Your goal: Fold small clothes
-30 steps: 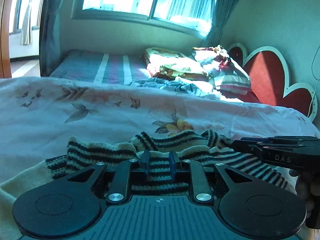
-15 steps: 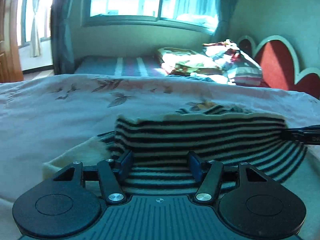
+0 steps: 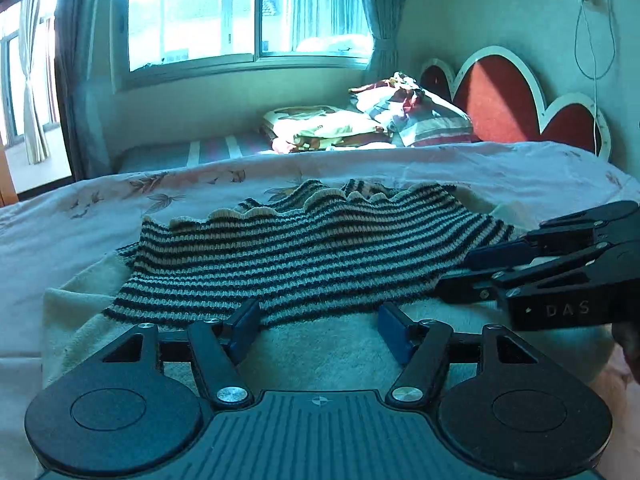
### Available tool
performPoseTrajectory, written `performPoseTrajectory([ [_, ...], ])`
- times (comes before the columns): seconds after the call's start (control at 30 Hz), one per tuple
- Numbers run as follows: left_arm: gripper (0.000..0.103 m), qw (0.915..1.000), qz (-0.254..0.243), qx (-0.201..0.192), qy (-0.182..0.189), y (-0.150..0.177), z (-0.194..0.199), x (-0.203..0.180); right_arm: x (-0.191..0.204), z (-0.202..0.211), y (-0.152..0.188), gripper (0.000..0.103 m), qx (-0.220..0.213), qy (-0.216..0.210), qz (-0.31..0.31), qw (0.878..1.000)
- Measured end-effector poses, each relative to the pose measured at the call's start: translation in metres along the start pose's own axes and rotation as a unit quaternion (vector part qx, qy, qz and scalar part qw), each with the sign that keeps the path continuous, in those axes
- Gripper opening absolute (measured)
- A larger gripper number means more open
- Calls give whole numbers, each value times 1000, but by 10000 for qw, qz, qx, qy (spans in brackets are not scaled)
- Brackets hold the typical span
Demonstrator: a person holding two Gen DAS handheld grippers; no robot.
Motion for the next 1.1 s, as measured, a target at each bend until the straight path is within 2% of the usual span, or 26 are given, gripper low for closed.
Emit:
performPoseTrajectory([
  [0.07, 66, 9999, 57, 4, -126, 5, 13, 14, -21, 14, 12, 43, -39, 311, -162, 9994],
  [0.1, 74, 9995, 107, 64, -292, 10, 17, 25, -30, 20, 16, 43, -17, 475, -202, 9987],
  [0.13, 75, 9990, 299, 47, -337, 16, 26, 39, -36, 25, 21, 43, 61, 585, -273, 9979],
  [0.23, 75, 9957, 826, -40, -410, 19, 45, 65, -35, 44, 21, 40, -6, 512, -580, 9970],
  [0.27, 75, 9947, 932, -59, -428, 17, 51, 64, -24, 53, 17, 40, -207, 377, -559, 9975],
  [0.33, 75, 9942, 1035, -174, -237, 14, 62, 46, 2, 63, 14, 38, -402, 95, -482, 9980],
  [0.4, 75, 9960, 885, -78, -9, 19, 63, 16, 31, 63, 18, 35, -318, -105, -306, 9990],
  [0.47, 75, 9982, 574, 112, 92, 28, 57, -14, 48, 56, 26, 35, -156, -82, -151, 9997],
  [0.5, 75, 9986, 459, 259, -51, 35, 50, -21, 53, 47, 35, 31, 157, 116, -53, 9998],
  [0.53, 75, 9986, 396, 329, -131, 41, 47, -25, 55, 46, 40, 30, 91, 206, 90, 9997],
  [0.57, 76, 9991, 347, 190, -133, 44, 50, -26, 59, 48, 44, 30, -11, 256, 255, 9993],
  [0.63, 76, 9991, 372, 171, -113, 44, 54, -23, 61, 52, 47, 30, 3, 271, 415, 9988],
  [0.73, 76, 9987, 341, 203, -312, 47, 70, -6, 37, 68, 51, 28, 57, 355, 149, 9992],
  [0.8, 76, 9974, 395, 219, -554, 55, 81, 19, 8, 81, 64, 30, 157, 887, -61, 9959],
  [0.83, 76, 9965, 518, 222, -616, 61, 88, 35, -5, 84, 72, 32, 204, 1006, -202, 9945],
  [0.9, 76, 9958, 694, 171, -566, 68, 95, 54, -28, 90, 85, 31, 108, 765, -678, 9947],
  [1.0, 76, 9954, 722, 156, -612, 58, 92, 57, -25, 93, 74, 30, 123, 779, -619, 9950],
  [1.1, 76, 9939, 916, -281, -539, 35, 95, 55, -30, 101, 52, 34, -299, 815, -796, 9930],
])
Point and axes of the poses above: each gripper's, at about its wrist camera, not at the fingertips, and z roughly against the way its jaws point, x to its left, y to its underside, the point moved 6 cm from there along -z, roughly the way its jaws point, and after that the axes turned 5 degrees about z, right-handed, at the moved point
